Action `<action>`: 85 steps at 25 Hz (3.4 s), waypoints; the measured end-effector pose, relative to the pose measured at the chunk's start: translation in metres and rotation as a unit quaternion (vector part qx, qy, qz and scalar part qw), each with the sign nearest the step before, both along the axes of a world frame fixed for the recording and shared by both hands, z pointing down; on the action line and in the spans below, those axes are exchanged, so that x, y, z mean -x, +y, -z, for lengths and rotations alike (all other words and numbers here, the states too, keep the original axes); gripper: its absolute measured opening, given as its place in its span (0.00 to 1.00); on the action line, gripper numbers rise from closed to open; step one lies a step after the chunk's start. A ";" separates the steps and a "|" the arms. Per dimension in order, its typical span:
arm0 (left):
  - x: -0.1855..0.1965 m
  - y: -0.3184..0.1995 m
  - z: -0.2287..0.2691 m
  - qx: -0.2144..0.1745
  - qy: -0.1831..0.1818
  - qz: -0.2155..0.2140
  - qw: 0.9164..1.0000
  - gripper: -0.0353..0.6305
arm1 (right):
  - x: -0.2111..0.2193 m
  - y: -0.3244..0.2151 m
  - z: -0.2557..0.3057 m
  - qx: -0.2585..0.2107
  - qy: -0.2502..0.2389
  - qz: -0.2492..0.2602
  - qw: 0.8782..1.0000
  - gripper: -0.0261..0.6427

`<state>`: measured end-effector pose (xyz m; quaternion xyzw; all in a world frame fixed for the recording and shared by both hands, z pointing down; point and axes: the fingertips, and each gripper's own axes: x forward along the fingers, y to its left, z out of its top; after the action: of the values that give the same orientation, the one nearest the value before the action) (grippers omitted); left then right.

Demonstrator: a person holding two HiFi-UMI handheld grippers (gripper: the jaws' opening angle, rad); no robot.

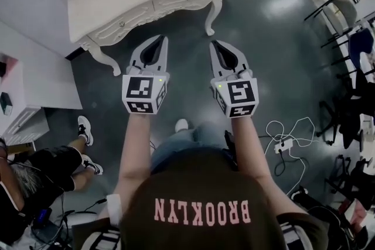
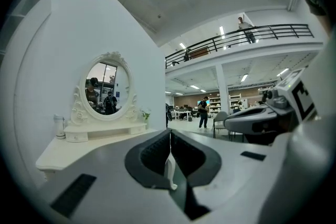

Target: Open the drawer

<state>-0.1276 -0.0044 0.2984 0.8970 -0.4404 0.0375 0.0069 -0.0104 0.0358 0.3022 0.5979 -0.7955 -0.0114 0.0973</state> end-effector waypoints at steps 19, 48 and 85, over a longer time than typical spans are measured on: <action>-0.039 -0.134 -0.026 0.036 -0.007 0.048 0.998 0.06 | -0.054 -0.150 -0.029 0.044 -0.030 0.017 0.998 0.04; -0.070 -0.303 -0.096 0.121 -0.022 0.133 0.983 0.06 | -0.083 -0.361 -0.157 0.212 -0.035 0.084 0.973 0.24; -0.033 -0.375 -0.189 0.213 -0.017 0.077 0.974 0.06 | -0.053 -0.456 -0.356 0.379 -0.001 -0.024 0.925 0.21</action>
<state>-0.0949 -0.3792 0.4877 0.8374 -0.4904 0.1449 0.1932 0.0426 -0.4202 0.6582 0.5357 -0.7260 0.2937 0.3158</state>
